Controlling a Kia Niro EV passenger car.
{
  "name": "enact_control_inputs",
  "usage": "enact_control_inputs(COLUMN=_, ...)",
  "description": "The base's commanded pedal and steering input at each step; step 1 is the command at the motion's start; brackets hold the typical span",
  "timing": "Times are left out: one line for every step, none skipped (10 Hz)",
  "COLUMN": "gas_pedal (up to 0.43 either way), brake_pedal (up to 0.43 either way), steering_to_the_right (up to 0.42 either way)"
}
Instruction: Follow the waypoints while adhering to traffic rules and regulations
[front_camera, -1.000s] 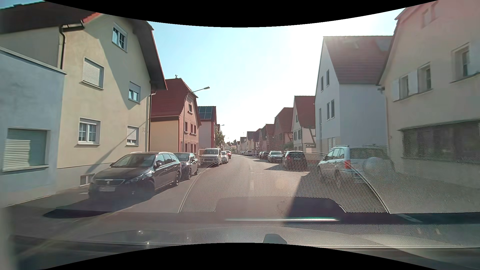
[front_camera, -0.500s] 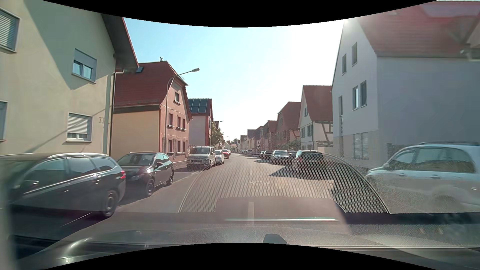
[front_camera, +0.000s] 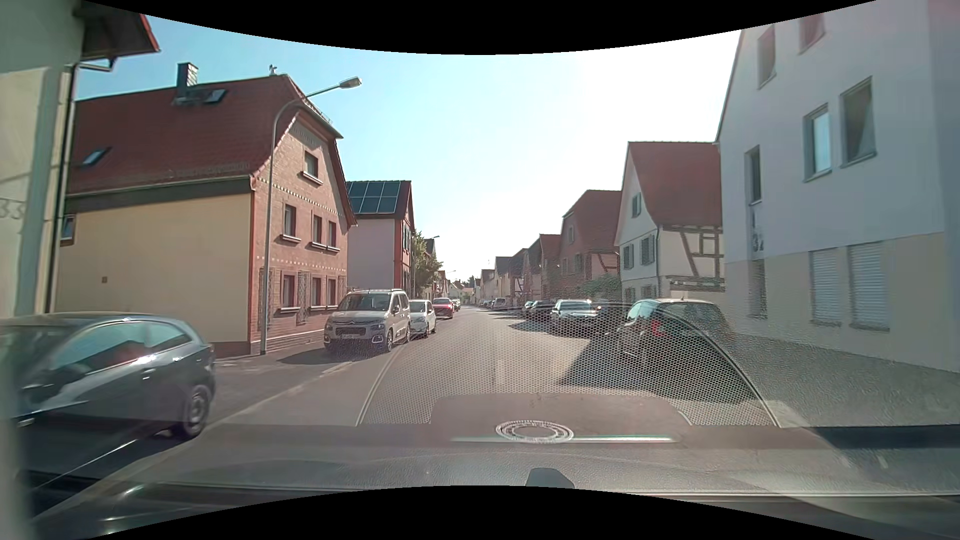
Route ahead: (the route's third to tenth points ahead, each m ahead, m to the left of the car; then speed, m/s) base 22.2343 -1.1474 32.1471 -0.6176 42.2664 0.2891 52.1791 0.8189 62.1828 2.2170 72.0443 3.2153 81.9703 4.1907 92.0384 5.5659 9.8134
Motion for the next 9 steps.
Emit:
enact_control_inputs(gas_pedal=0.028, brake_pedal=0.0, steering_to_the_right=-0.006)
enact_control_inputs(gas_pedal=0.028, brake_pedal=0.0, steering_to_the_right=-0.006)
enact_control_inputs(gas_pedal=0.028, brake_pedal=0.0, steering_to_the_right=-0.006)
enact_control_inputs(gas_pedal=0.028, brake_pedal=0.0, steering_to_the_right=-0.007)
enact_control_inputs(gas_pedal=0.028, brake_pedal=0.0, steering_to_the_right=-0.01)
enact_control_inputs(gas_pedal=0.028, brake_pedal=0.0, steering_to_the_right=-0.014)
enact_control_inputs(gas_pedal=0.028, brake_pedal=0.0, steering_to_the_right=-0.015)
enact_control_inputs(gas_pedal=0.028, brake_pedal=0.0, steering_to_the_right=-0.015)
enact_control_inputs(gas_pedal=0.028, brake_pedal=0.0, steering_to_the_right=-0.015)
